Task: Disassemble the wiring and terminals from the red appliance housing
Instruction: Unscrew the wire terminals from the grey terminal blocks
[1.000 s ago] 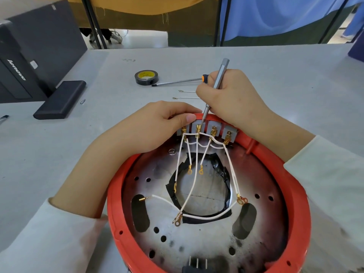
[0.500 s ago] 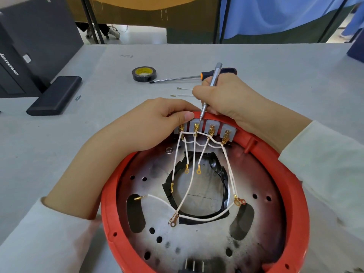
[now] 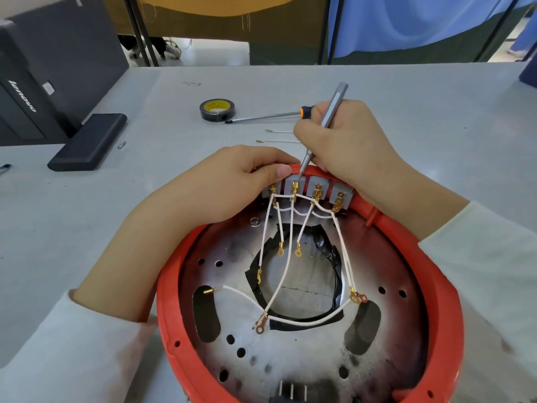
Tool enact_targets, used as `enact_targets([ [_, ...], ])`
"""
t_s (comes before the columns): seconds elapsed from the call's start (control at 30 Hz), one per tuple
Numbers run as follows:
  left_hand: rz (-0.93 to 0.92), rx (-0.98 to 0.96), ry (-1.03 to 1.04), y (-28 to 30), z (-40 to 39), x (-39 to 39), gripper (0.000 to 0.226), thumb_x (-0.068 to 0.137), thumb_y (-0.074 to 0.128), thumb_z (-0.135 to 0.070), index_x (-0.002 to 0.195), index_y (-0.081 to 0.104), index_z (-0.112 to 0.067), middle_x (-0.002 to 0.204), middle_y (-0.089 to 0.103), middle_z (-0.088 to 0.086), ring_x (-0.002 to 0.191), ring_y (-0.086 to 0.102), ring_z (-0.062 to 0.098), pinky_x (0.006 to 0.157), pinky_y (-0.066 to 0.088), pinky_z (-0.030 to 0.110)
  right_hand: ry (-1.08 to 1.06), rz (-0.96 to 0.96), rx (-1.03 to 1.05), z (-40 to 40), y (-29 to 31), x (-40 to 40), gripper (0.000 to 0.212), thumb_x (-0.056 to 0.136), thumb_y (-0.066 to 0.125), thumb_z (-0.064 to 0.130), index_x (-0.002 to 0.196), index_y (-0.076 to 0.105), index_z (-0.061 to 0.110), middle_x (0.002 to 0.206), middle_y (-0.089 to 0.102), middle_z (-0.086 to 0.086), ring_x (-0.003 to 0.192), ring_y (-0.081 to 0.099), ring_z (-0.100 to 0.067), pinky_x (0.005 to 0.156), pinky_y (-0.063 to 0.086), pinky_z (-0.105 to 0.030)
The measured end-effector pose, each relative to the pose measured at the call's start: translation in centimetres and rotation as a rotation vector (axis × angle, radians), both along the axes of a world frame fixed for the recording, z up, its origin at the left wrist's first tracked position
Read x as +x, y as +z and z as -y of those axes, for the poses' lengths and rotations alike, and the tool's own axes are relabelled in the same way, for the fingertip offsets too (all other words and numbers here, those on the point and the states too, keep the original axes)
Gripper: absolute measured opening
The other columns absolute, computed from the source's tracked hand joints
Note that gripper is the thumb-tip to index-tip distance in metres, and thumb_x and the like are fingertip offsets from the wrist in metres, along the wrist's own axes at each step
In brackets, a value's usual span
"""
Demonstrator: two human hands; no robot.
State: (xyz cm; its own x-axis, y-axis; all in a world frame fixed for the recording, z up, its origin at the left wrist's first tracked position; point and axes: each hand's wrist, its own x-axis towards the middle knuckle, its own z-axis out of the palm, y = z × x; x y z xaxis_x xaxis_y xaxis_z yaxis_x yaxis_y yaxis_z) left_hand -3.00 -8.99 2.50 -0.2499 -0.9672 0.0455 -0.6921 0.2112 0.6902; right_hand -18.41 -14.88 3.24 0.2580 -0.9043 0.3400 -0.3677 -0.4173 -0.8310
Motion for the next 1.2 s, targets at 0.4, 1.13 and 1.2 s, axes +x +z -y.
enact_targets([
  [0.4, -0.026, -0.001, -0.005, -0.05, -0.02, 0.07, 0.025, 0.098, 0.046, -0.030, 0.114, 0.063, -0.038, 0.111, 0.066, -0.022, 0.105, 0.057, -0.005, 0.098, 0.040, 0.018, 0.028, -0.009, -0.003, 0.38, -0.29, 0.11, 0.038, 0.080, 0.054, 0.007, 0.050, 0.032, 0.017, 0.035, 0.029, 0.011, 0.038, 0.031, -0.007, 0.039, 0.028, -0.015],
  [1.13, -0.030, 0.010, 0.003, -0.09, -0.11, 0.03, 0.026, 0.097, 0.046, -0.032, 0.115, 0.064, -0.038, 0.107, 0.068, -0.020, 0.100, 0.060, -0.003, 0.098, 0.042, 0.022, 0.063, -0.037, -0.017, 0.21, -0.18, 0.07, 0.039, 0.082, 0.052, 0.007, 0.052, 0.030, 0.018, 0.035, 0.027, 0.012, 0.037, 0.031, -0.006, 0.038, 0.027, -0.011],
  [1.2, -0.030, 0.006, 0.003, -0.11, -0.08, 0.01, 0.025, 0.097, 0.046, -0.032, 0.114, 0.064, -0.038, 0.108, 0.067, -0.020, 0.102, 0.060, -0.003, 0.099, 0.042, 0.024, 0.062, -0.040, 0.010, 0.26, -0.16, 0.10, 0.039, 0.082, 0.052, 0.007, 0.051, 0.031, 0.018, 0.037, 0.028, 0.012, 0.037, 0.030, -0.006, 0.038, 0.027, -0.013],
])
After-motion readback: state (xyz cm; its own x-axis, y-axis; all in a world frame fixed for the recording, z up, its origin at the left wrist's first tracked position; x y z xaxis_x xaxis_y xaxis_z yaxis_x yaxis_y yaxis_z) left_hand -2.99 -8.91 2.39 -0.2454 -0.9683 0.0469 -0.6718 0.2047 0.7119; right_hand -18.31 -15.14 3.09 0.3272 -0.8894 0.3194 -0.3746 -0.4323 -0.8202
